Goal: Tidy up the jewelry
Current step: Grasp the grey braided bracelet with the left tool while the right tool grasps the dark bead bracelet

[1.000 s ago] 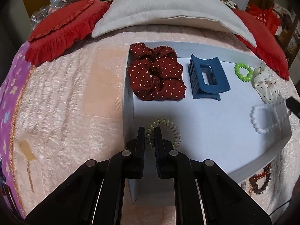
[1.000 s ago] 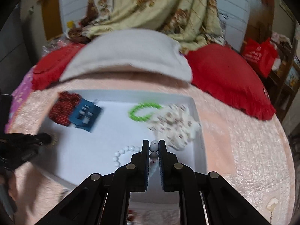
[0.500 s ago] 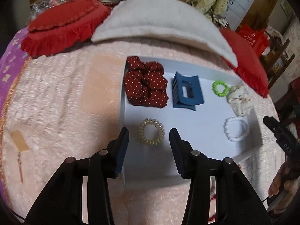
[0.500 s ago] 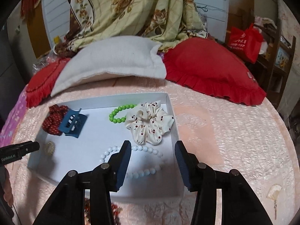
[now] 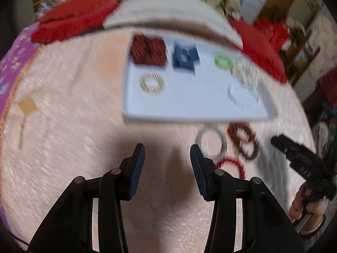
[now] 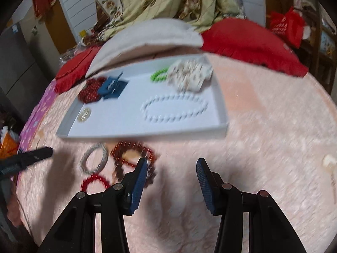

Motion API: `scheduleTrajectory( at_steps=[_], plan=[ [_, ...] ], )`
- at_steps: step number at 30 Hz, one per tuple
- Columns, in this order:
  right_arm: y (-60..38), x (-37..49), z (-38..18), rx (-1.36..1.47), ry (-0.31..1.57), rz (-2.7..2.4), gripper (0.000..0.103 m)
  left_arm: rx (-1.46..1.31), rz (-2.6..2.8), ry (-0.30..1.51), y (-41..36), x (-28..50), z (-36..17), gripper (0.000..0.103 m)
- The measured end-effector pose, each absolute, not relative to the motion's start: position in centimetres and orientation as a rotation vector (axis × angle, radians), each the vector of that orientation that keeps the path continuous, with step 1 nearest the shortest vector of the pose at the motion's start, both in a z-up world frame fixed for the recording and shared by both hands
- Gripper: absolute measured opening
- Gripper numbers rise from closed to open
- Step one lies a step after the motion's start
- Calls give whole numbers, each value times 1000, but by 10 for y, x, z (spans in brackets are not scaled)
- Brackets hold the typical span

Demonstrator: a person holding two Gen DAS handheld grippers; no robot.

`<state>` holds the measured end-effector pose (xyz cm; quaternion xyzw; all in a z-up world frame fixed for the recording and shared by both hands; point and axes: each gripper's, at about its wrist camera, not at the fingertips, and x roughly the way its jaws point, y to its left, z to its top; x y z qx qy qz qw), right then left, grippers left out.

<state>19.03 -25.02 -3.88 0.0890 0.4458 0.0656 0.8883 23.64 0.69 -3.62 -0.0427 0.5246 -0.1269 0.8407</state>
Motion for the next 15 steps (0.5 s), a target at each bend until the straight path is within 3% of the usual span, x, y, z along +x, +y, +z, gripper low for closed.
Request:
scheduleTrajectory(
  at_steps=[11,14,15],
  plan=[
    [-213,195,-63,76,960,157,46,11,-294,1102,-47,257,-65,43],
    [-208,198,-66,46,956,136,46,77,-275,1078,-55,259,-67,30],
    [-205,199,-67,31,954,126,46,111,-256,1066,-57,258,-68,20]
  ],
)
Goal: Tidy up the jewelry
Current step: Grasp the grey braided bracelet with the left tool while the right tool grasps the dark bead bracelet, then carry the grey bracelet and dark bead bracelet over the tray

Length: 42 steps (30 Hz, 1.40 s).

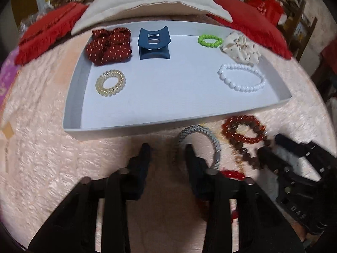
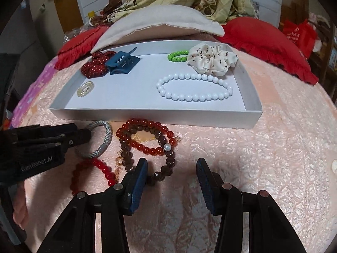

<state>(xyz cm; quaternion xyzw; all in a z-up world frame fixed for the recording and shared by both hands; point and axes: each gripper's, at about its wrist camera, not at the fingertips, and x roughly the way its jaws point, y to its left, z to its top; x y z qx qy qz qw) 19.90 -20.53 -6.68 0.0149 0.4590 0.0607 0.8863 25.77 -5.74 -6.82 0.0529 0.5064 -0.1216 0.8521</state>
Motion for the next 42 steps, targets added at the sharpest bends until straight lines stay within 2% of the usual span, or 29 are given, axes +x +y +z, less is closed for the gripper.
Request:
scheduleTrajectory(
  at_steps=[1,4,16,21,26,28,30,33,42],
  plan=[
    [-203,199,-67,10,954,113,46,139,-246,1053,-59,256,-69,13],
    [-203,195,-68,-38,954,69,46,133,-242,1065,-52,251,-69,8],
    [-266,130,-68,-83,991,-77,46,-4,-252,1102,20,170,-69,8],
    [-279,120,-72,-19,978,-39,46,-55,-244,1083,23,164,-70,8],
    [-267,125,-75,9,946,21,30,-25,-223,1054,16,162,-70,8],
    [-263,126,-75,19,933,21,16,-16,-211,1043,14,161,-71,8],
    [-259,128,-75,12,928,16,8,-2,-205,1046,13,161,-71,8],
    [-262,126,-71,49,926,24,8,-25,-216,1070,14,161,-66,6],
    [-280,100,-12,110,789,12,8,-59,-231,959,26,138,-13,6]
  ],
)
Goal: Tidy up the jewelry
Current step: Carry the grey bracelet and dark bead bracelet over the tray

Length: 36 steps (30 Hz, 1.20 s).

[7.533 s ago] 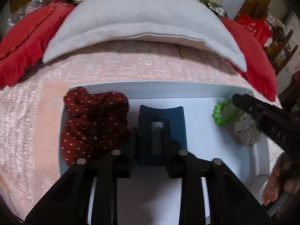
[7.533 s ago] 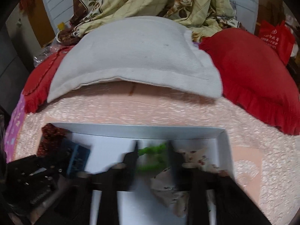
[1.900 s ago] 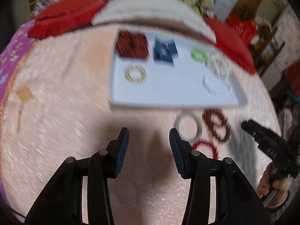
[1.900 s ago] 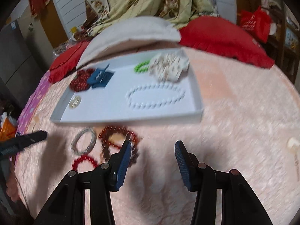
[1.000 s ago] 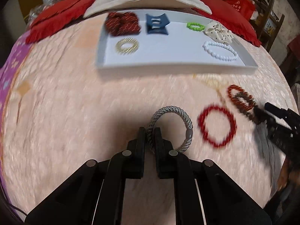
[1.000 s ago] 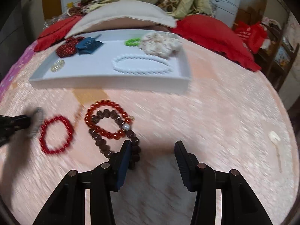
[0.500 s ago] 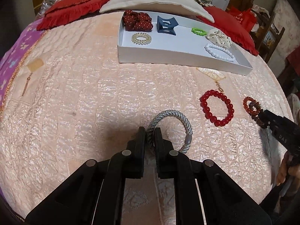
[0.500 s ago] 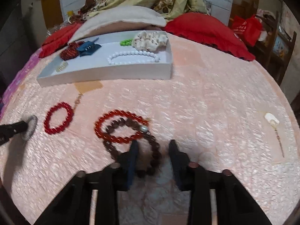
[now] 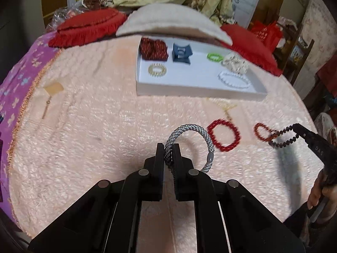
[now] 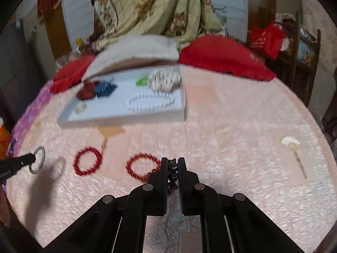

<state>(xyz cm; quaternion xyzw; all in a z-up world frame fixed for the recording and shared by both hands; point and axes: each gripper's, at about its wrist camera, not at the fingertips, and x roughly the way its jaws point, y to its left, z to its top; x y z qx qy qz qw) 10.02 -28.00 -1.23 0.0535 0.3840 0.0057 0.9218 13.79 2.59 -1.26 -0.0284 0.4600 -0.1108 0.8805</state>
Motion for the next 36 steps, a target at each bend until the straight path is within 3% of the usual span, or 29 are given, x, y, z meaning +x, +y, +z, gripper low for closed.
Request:
scheduleTrajectory(
  at_steps=[19,36],
  plan=[
    [-276,67,59,93,662,45,8,-105,-246,912,31,111,27,6],
    [-252,170,65,108,744,116,8,-45,-246,955,4,218,29,6]
  ],
)
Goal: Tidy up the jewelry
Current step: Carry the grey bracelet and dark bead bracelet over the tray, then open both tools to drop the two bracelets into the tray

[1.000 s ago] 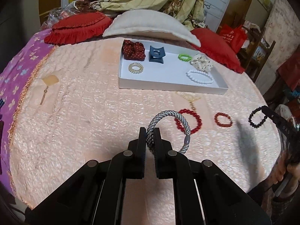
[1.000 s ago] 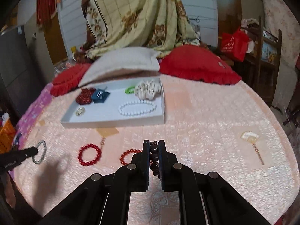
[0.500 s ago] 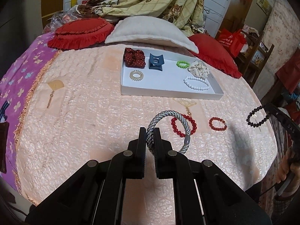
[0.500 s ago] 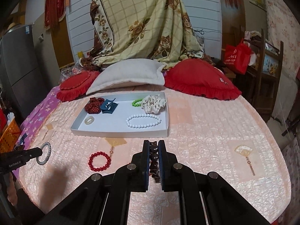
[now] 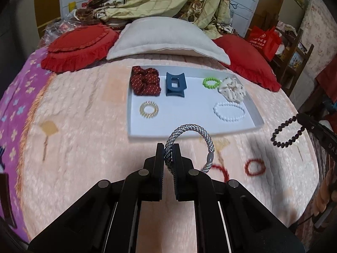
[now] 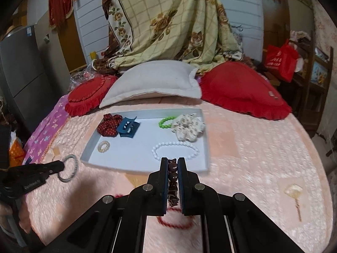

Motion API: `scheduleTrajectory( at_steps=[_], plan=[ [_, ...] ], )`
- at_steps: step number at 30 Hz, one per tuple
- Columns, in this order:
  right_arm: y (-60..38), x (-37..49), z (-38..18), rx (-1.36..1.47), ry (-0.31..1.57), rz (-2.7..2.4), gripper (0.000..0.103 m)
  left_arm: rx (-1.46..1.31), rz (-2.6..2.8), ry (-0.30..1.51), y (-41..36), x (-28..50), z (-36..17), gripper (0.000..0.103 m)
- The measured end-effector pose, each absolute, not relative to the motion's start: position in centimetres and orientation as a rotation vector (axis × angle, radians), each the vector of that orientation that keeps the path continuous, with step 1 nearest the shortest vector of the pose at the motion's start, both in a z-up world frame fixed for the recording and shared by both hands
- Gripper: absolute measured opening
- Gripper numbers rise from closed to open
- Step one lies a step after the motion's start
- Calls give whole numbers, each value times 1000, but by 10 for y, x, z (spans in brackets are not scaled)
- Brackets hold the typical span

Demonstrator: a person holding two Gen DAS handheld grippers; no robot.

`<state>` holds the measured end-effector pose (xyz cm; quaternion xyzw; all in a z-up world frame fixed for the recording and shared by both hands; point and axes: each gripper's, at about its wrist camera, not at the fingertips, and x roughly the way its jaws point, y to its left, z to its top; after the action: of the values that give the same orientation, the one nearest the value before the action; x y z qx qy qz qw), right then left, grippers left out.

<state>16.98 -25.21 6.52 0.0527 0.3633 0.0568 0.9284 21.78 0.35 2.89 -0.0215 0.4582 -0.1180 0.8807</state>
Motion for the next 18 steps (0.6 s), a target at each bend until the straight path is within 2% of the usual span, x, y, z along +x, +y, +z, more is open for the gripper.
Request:
scheduleTrajectory(
  at_steps=[11,18],
  plan=[
    [-189,312,37,123,871,212,8,21,-211,1040,-26,316,-23,6],
    [-173,387,-12,159,987,260,8,56,-172,1087,-33,353,-50,6]
  ],
)
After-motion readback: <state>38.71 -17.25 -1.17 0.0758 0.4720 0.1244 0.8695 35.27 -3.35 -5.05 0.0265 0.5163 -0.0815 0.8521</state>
